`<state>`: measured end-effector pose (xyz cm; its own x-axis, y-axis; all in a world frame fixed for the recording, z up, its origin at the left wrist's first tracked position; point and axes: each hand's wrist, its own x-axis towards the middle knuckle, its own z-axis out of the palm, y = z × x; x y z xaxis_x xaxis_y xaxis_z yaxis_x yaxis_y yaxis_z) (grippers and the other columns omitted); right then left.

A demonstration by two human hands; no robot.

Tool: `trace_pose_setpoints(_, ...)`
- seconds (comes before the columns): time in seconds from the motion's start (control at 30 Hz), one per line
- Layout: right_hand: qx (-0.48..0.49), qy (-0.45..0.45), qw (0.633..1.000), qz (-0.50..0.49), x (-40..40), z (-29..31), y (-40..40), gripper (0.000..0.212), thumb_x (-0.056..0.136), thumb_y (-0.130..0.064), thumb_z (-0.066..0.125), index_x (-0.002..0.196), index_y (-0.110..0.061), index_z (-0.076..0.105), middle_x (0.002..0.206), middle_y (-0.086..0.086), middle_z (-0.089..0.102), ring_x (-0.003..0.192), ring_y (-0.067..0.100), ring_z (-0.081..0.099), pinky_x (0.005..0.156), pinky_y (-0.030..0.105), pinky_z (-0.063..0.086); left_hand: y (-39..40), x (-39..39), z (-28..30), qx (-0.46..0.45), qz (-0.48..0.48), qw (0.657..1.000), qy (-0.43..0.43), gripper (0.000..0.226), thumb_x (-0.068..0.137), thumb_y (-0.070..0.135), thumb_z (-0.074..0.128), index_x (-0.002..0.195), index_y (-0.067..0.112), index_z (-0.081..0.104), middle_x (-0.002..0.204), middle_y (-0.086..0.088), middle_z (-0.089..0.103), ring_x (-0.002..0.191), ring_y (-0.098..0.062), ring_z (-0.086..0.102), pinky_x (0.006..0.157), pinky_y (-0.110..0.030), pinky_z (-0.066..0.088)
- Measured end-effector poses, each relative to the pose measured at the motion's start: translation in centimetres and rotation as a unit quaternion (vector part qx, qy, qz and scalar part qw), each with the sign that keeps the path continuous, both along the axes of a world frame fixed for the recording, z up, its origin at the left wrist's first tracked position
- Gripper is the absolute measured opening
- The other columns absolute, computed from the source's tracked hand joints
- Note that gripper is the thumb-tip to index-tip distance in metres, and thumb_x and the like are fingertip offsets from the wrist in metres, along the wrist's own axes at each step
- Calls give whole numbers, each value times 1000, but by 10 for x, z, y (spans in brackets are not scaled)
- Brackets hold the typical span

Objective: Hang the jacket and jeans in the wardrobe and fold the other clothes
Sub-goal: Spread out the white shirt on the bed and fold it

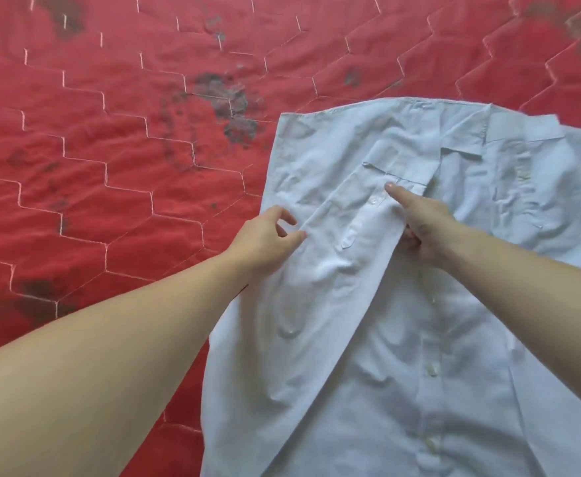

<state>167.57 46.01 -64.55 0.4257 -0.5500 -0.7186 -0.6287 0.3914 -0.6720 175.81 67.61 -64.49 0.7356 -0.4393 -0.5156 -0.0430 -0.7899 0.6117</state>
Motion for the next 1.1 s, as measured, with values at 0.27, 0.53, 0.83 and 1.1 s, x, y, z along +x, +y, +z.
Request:
trace_pose_setpoints(0.27, -137, -78, 987, -5, 42, -7, -64, 7, 84, -21, 68, 78, -18, 68, 74, -3, 69, 58, 8, 63, 57, 24, 54, -44, 31, -14, -93, 180, 971, 131, 23, 83, 28, 76, 94, 14, 61, 72, -6, 61, 45, -15, 52, 41, -22, 41)
trace_pose_setpoints(0.53, -223, -29, 972, 64, 46, -12, -107, 14, 87, -25, 64, 73, -23, 62, 65, -7, 58, 53, 8, 50, 58, 26, 43, -43, 41, -15, -65, 196, 970, 129, 41, 81, 44, 74, 90, 4, 71, 65, 1, 70, 44, -10, 56, 52, -22, 49)
trace_pose_setpoints(0.83, -212, -42, 976, 2, 46, -22, -112, 5, 82, -22, 68, 79, -20, 70, 81, -1, 71, 66, 18, 68, 72, 41, 61, -40, 33, -17, -80, 192, 972, 111, 35, 82, 43, 75, 95, 11, 69, 73, 0, 73, 59, -9, 69, 54, -24, 53)
trace_pose_setpoints(1.1, -378, 19, 910, 169, 29, 6, -107, 41, 91, -23, 49, 132, -20, 50, 110, -2, 59, 95, 20, 60, 83, 36, 53, -41, 1, -9, -96, 125, 984, 81, 29, 91, 30, 64, 117, 20, 58, 97, 0, 59, 71, -12, 56, 61, -22, 46)
